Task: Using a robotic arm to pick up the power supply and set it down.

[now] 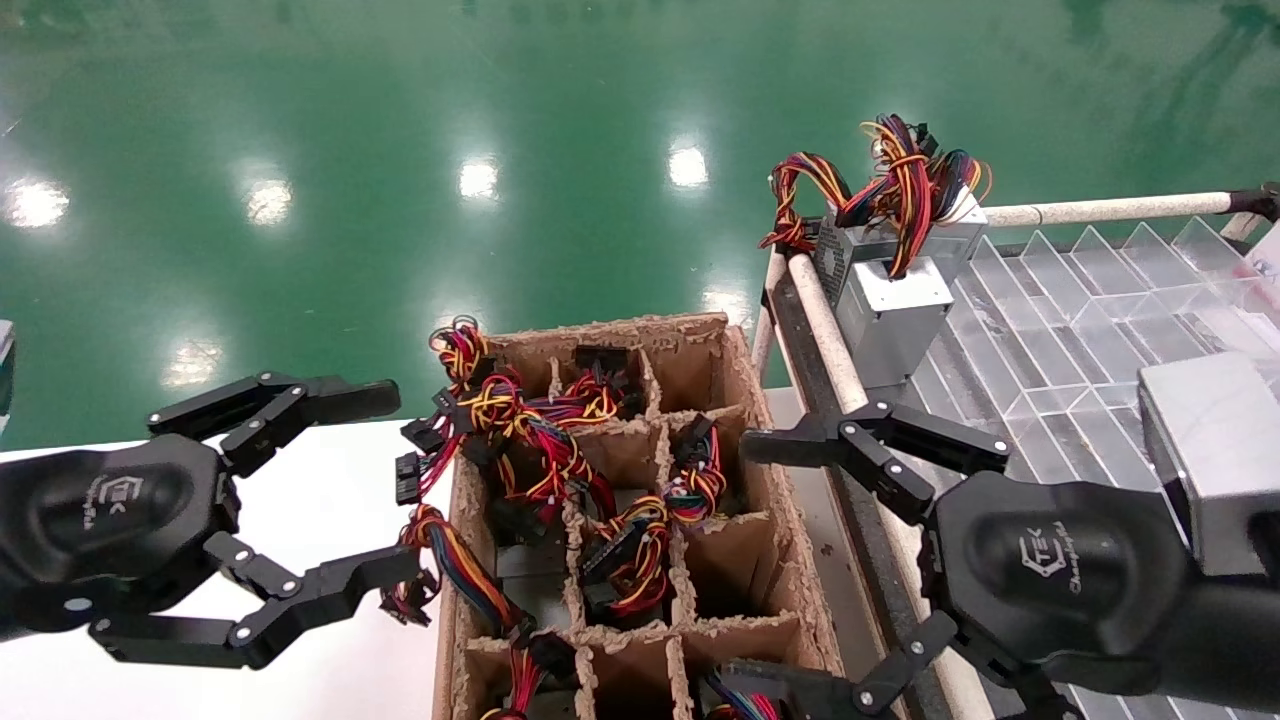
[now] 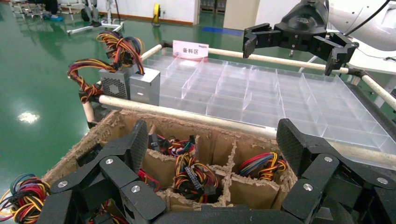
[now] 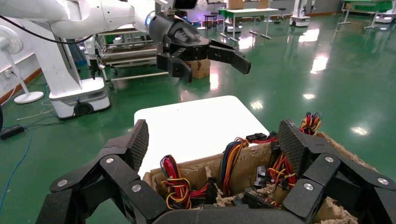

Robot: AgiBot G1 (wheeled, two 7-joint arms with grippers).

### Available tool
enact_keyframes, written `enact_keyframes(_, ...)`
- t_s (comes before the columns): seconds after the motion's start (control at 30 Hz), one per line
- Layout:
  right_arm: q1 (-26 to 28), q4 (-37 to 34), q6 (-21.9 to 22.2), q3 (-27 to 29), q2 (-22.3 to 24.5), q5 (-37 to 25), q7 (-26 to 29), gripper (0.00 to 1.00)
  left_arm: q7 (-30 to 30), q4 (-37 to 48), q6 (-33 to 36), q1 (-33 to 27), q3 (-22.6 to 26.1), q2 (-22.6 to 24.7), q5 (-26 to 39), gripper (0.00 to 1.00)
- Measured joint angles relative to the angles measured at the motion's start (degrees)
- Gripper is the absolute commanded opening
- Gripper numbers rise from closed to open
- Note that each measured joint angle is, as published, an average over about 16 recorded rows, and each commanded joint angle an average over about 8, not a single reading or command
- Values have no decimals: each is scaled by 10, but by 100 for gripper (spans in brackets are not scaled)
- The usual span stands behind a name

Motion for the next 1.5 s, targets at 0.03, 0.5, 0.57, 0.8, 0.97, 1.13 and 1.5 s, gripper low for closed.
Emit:
enact_keyframes(0.03,0,0,0,0,0,0,0,100,0,0,0,0,0,0,0,100)
enact_keyframes(0.5,6,6,13,-5,4,-26,-1,100,0,0,0,0,0,0,0,56)
enact_keyframes(0.57,12,10,19,-9,5,-43,-1,100,0,0,0,0,0,0,0,31)
enact_keyframes(0.8,50,27,45,-39,-4,-138,0,74,0,0,0,0,0,0,0,0)
enact_keyframes(0.97,89,38,58,-72,-25,-225,-1,13,0,0,0,0,0,0,0,0)
enact_keyframes(1.13,128,41,67,-105,-56,-309,-7,0,0,0,0,0,0,0,0,0)
enact_keyframes(1.5,181,43,98,-157,-121,-447,-16,0,0,0,0,0,0,0,0,0)
